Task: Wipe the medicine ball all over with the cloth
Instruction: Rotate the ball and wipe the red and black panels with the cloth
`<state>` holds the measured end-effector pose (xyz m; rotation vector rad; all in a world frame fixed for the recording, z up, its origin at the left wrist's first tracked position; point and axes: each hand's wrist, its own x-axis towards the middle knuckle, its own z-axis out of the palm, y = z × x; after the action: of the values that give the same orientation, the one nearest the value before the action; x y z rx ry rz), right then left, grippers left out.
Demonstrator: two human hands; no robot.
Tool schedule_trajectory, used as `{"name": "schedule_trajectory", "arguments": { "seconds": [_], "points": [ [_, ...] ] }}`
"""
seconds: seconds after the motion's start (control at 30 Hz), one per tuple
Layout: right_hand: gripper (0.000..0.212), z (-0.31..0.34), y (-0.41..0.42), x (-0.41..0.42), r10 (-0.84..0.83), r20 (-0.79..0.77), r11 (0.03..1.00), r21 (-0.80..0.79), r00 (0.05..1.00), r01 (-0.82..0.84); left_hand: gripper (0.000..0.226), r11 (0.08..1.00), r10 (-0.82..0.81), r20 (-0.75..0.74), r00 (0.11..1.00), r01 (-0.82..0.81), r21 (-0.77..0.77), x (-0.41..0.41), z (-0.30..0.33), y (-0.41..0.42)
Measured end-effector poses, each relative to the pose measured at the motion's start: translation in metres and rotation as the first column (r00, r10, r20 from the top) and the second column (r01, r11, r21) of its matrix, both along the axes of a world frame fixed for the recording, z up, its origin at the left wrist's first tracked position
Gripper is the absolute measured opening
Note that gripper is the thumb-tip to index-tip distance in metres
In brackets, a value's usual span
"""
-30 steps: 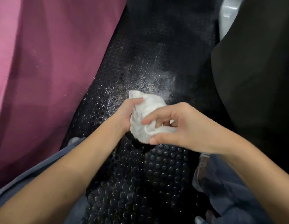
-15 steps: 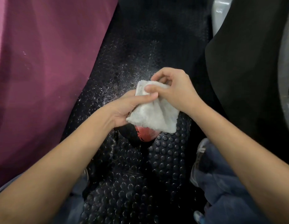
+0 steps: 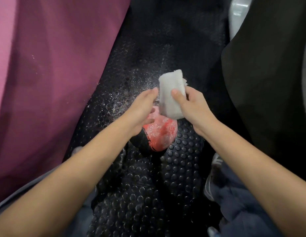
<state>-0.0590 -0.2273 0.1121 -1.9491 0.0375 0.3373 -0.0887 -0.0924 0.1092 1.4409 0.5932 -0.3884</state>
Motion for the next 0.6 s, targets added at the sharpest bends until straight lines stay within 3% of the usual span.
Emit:
{"name": "schedule_trajectory", "arguments": {
  "seconds": [0.1, 0.17, 0.27, 0.33, 0.4, 0.47, 0.53, 0.6],
  "points": [
    [0.034, 0.002, 0.004, -0.005, 0.094, 0.046, 0.995, 0.015, 0.995, -0.095, 0.045, 0.981, -0.015, 0.046, 0.999, 0.024, -0.192, 0.000, 0.005, -0.007],
    [0.040, 0.001, 0.006, -0.003, 0.053, -0.013, 0.993, 0.104, 0.998, -0.052, 0.048, 0.988, -0.009, 0.091, 0.996, 0.023, -0.155, 0.001, 0.000, -0.010],
    [0.026, -0.003, 0.007, 0.002, -0.038, -0.141, 0.973, 0.218, 0.989, 0.069, 0.039, 0.997, 0.027, 0.127, 0.992, -0.017, -0.077, 0.000, -0.010, -0.010],
    [0.037, -0.004, 0.006, 0.007, -0.073, -0.123, 0.978, 0.187, 0.990, 0.095, 0.034, 0.997, 0.042, 0.147, 0.988, -0.032, -0.065, 0.001, -0.014, -0.006],
    [0.053, -0.002, 0.005, 0.014, -0.038, -0.093, 0.989, 0.138, 0.995, 0.051, 0.030, 0.993, 0.051, 0.161, 0.986, -0.032, -0.114, 0.004, -0.015, -0.003],
    [0.050, 0.001, 0.004, 0.015, 0.052, -0.191, 0.964, 0.264, 0.980, 0.001, 0.030, 0.988, 0.021, 0.180, 0.983, 0.008, -0.155, 0.006, -0.015, -0.004],
    [0.039, 0.000, 0.003, 0.015, 0.103, -0.290, 0.909, 0.417, 0.951, 0.029, 0.030, 0.995, -0.033, 0.217, 0.976, 0.054, -0.089, 0.010, -0.015, -0.007],
    [0.034, -0.009, 0.000, 0.016, 0.053, -0.338, 0.885, 0.453, 0.940, 0.113, 0.031, 0.985, -0.145, 0.249, 0.958, 0.116, 0.128, 0.016, -0.019, -0.003]
  ]
}}
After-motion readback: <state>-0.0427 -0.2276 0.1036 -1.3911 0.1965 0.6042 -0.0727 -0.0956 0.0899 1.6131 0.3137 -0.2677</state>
